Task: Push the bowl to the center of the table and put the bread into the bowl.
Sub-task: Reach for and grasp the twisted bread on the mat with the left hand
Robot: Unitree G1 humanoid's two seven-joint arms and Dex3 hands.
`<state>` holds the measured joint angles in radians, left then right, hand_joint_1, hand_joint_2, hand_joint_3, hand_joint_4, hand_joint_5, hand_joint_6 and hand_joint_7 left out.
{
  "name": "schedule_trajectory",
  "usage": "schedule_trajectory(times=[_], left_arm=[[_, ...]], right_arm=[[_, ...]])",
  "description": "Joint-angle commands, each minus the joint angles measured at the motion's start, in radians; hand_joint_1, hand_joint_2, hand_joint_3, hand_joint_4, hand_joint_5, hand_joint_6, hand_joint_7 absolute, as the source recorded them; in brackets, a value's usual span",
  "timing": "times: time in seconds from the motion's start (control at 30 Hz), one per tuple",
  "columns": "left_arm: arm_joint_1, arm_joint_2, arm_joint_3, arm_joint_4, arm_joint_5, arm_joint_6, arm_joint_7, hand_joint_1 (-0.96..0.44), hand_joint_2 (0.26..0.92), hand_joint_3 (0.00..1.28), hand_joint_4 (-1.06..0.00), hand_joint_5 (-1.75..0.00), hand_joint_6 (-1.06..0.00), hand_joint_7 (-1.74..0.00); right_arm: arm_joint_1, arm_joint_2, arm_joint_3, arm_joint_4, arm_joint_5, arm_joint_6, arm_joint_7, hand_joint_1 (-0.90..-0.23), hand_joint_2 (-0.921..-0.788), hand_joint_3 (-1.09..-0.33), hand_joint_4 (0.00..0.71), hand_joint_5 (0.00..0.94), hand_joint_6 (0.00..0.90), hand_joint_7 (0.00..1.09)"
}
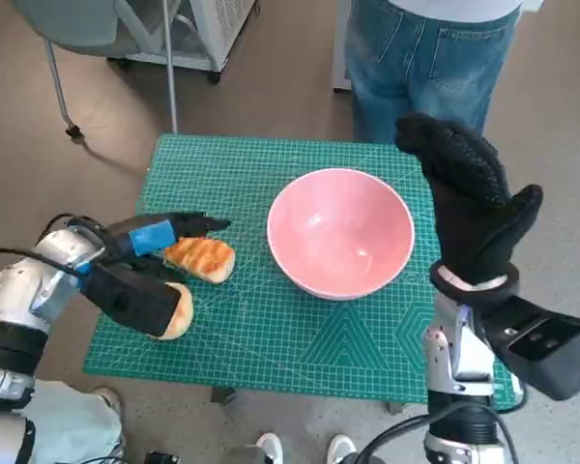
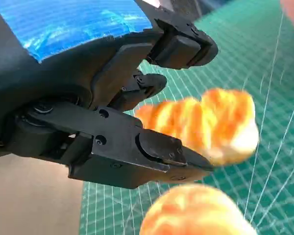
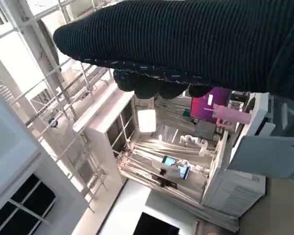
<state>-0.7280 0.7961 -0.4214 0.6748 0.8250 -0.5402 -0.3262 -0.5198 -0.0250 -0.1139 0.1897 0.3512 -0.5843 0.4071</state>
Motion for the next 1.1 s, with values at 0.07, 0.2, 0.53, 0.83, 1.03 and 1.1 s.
schedule_trajectory(times=[0.07,0.2,0.53,0.83,1.03,1.1], left_arm=[[-0.04,-0.028,-0.048,0.07,0.041,0.001,0.031,-0.03,0.867,0.01,-0.24,-0.02,-0.35,-0.03],[-0.049,-0.041,-0.075,0.107,0.059,0.001,0.057,-0.02,0.873,0.01,-0.31,-0.03,-0.39,-0.04],[-0.087,-0.067,-0.168,0.218,0.14,-0.006,0.179,-0.01,0.919,0.06,-0.59,-0.07,-0.65,-0.13],[-0.131,-0.092,-0.27,0.331,0.224,-0.027,0.326,-0.14,0.921,0.23,-0.58,-0.73,-0.52,-1.27],[-0.165,-0.101,-0.313,0.394,0.241,-0.058,0.408,-0.02,0.921,0.21,-0.5,-1.25,-0.51,-1.35],[-0.177,-0.098,-0.321,0.406,0.24,-0.073,0.432,-0.01,0.921,0.19,-0.51,-1.26,-0.52,-1.33]], right_arm=[[0.027,0.006,-0.003,0.001,0.006,0.008,-0.008,-0.556,-0.921,-0.799,0.306,0.028,-0.001,0.73],[0.029,0.007,-0.003,-0.001,0.006,0.009,-0.01,-0.556,-0.921,-0.799,0.306,0.029,-0.001,0.73],[0.028,0.01,-0.002,0.001,0.006,0.009,-0.011,-0.553,-0.921,-0.799,0.305,0.031,-0.001,0.72],[0.027,0.015,0.001,0.004,0.0,0.003,-0.014,-0.551,-0.921,-0.8,0.304,0.033,-0.001,0.72],[0.026,0.014,0.0,0.006,0.001,0.003,-0.015,-0.551,-0.921,-0.803,0.304,0.035,-0.001,0.72],[0.025,0.013,-0.001,0.007,0.001,0.002,-0.015,-0.551,-0.921,-0.803,0.304,0.036,-0.001,0.72]])
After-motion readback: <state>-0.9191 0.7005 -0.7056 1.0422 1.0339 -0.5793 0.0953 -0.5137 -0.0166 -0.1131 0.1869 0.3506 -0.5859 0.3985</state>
